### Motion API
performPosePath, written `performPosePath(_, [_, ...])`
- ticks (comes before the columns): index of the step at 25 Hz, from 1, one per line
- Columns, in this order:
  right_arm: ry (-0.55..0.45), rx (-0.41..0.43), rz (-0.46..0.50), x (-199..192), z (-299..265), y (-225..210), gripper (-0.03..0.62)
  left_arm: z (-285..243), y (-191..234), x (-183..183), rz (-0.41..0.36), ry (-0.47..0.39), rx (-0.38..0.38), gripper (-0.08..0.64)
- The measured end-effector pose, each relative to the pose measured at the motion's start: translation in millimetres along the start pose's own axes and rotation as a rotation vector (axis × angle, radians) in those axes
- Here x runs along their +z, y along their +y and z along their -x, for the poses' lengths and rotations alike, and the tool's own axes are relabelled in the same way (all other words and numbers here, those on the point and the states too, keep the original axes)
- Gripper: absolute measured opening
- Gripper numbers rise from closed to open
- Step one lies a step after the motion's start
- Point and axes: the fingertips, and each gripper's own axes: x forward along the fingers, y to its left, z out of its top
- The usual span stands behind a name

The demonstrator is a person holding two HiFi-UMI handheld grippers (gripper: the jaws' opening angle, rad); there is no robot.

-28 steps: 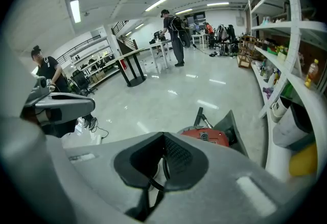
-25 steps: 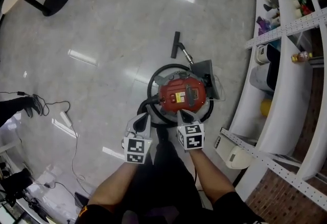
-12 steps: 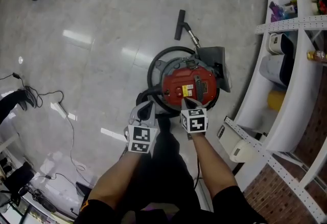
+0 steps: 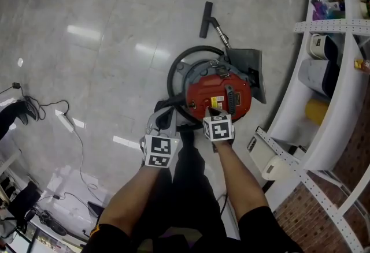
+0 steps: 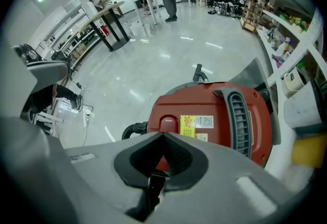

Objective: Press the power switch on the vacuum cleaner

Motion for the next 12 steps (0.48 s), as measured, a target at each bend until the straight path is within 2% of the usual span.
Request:
performPosePath(5, [0.068, -0.002, 0.01, -5, -11, 2, -0.009, -2, 5, 2, 0.005, 0.012, -0.021, 0.015])
performPosePath(12, [0.107, -0.027, -0.003, -15, -17, -4, -0.008, -5, 4, 1, 0.011, 0.018, -0.042, 0.015])
